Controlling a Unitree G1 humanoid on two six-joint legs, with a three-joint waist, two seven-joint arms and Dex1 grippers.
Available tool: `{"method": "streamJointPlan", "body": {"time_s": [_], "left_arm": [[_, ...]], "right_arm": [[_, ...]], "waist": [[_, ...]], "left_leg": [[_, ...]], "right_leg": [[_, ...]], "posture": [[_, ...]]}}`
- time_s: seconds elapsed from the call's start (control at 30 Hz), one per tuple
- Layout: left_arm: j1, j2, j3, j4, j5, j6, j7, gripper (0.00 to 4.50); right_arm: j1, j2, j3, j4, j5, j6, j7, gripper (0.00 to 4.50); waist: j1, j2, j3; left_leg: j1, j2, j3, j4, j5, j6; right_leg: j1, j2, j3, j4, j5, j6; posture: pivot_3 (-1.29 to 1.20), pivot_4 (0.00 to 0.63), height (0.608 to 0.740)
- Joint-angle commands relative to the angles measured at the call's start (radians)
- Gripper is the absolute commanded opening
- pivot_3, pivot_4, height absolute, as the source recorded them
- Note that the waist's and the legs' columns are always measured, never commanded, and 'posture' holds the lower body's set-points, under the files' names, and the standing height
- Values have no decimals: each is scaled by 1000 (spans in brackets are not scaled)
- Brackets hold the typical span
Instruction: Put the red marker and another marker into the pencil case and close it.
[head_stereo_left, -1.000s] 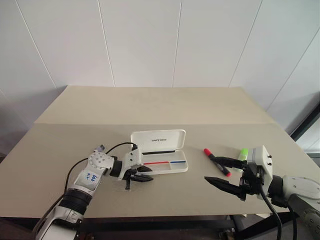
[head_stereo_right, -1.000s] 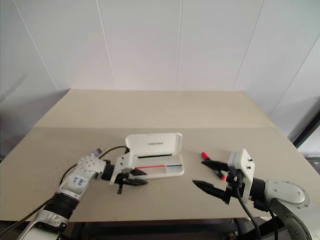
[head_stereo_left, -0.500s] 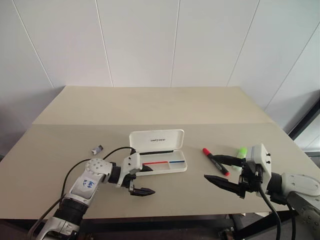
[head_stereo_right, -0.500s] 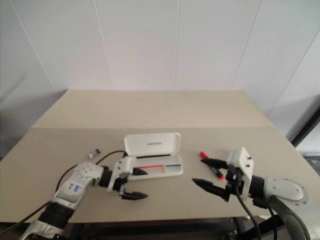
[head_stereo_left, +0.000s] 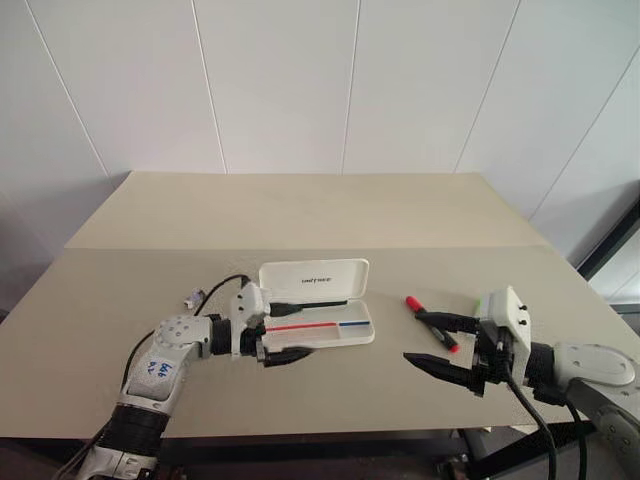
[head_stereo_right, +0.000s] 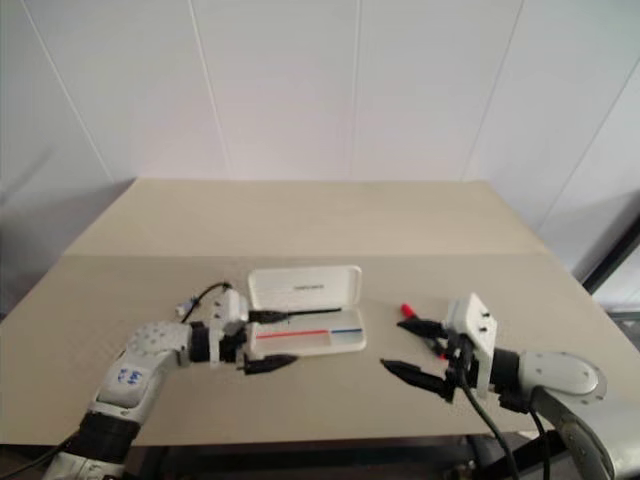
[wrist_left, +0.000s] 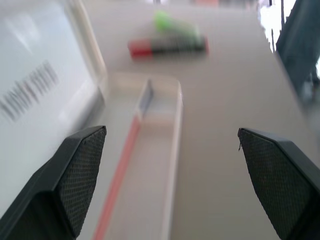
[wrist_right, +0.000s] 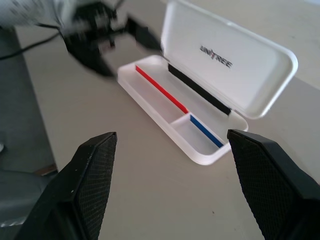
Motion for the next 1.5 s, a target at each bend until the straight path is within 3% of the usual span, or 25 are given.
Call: {"method": "streamJointPlan", "body": {"time_s": [0.03,0.27,0.53,1.3,1.4,1.5], "left_arm": [[11,-6,50,-81,-102,39,6,4484],[75,45,64,-121,-207,53,-104,4484],[78,93,152,-53,-280,39,-170,4484],[120,191,286,-34,-357,31,-227,4484],[123,212,283,-7,-352,37,-246,4500],[116,225,283,20,-344,28,-261,4500]], "right_arm": [[-58,-4,4,23,-37,31,-70,4500],[-193,-9,94,212,-175,32,-113,4500],[-365,82,152,475,-275,44,-177,4500],[-405,216,197,744,-375,85,-201,4500],[-408,222,198,761,-385,112,-220,3940],[-412,228,196,764,-390,116,-225,2948]], "waist": [[-2,0,0],[-9,0,0],[-23,0,0],[-29,-1,-1],[-30,-3,-2],[-30,-5,-3]], "left_leg": [[0,0,0,0,0,0],[0,0,0,-1,0,0],[0,0,1,-5,0,0],[1,0,2,-9,-1,-1],[2,0,2,-9,-1,-1],[3,0,2,-10,-1,-1]], "right_leg": [[0,0,0,0,0,0],[0,0,0,-1,0,0],[-1,0,0,-3,0,-1],[-2,0,0,-3,0,0],[-2,0,0,-3,0,-1],[-1,0,0,-3,0,-2]], "posture": [[0,150,740],[0,150,740],[0,150,740],[0,150,740],[0,150,740],[0,150,740]]}}
